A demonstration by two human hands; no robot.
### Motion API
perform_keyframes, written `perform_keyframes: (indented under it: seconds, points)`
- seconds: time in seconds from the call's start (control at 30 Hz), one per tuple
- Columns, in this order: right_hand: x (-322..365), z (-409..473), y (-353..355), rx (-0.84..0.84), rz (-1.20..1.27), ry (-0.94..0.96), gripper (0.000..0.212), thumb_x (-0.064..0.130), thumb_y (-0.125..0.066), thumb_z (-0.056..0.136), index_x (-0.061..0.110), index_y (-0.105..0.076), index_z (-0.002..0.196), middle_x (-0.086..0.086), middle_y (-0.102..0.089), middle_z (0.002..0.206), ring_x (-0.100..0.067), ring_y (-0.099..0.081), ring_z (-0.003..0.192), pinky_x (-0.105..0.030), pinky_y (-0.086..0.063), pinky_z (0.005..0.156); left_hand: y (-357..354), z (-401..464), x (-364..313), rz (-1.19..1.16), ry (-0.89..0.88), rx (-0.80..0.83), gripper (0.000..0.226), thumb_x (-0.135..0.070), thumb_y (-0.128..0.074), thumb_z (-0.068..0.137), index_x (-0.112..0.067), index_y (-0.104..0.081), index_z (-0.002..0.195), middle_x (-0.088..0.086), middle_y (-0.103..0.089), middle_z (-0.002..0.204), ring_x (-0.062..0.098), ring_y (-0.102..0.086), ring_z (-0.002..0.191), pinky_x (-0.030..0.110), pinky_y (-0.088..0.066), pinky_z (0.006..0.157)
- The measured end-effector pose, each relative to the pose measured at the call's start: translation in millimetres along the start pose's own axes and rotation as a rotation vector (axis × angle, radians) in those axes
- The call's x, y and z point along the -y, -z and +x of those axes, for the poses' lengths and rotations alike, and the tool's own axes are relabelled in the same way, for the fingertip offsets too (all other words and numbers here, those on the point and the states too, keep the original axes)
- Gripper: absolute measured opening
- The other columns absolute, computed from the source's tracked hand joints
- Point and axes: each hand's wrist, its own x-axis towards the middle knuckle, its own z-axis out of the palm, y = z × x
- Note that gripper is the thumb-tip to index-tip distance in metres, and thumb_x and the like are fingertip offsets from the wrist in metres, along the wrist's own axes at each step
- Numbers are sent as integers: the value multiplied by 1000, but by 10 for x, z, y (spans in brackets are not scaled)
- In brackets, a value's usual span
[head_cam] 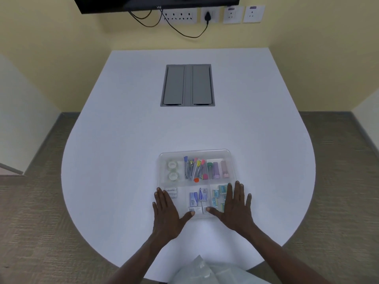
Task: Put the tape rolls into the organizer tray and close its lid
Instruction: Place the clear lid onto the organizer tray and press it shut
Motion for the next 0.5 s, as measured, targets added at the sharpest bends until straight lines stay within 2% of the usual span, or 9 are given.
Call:
perform_keyframes:
  seconds: [0.07,0.17,0.23,0.33,0.4,0.5]
  points:
    - [50,134,95,-41,47,1,128,93,-2,64,-2,-10,150,-24,-2,159,-35,-2,149,-55,-11,117,107,91,-92,-34,22,-62,141,-97,-22,61,4,15,153,23,23,163,34,19,154,47,2,125]
    - [91,381,196,-80,104,-17,119,87,-14,74,-7,-18,147,-28,-11,157,-39,-12,147,-54,-25,116,279,324,-168,-63,32,-149,123,-76,-46,80,8,8,153,27,15,164,38,12,155,50,-5,125]
    - [82,516,216,-72,114,-15,115,83,-17,76,-7,-17,147,-28,-10,157,-38,-11,147,-52,-26,116,350,483,-159,-82,32,-163,119,-69,-51,85,8,8,153,27,16,164,38,14,154,50,-6,125]
    - [23,602,153,-73,98,11,116,86,-7,77,-7,-16,147,-27,-8,158,-37,-11,148,-50,-27,117,327,611,-95,-92,2,-121,122,-72,-49,85,8,12,152,26,21,163,37,19,153,47,0,125]
    - [-10,599,95,-77,77,27,114,85,-10,79,-7,-16,148,-26,-8,158,-36,-11,148,-50,-27,117,249,647,-16,-49,-27,-125,127,-84,-36,78,8,12,152,26,21,163,36,19,153,44,1,126]
    - [-10,592,53,-86,88,39,119,89,-19,76,-5,-12,149,-24,-5,159,-34,-8,149,-48,-20,118,138,676,91,42,-53,-160,132,-94,-15,71,6,9,154,24,18,164,33,14,155,44,-3,126]
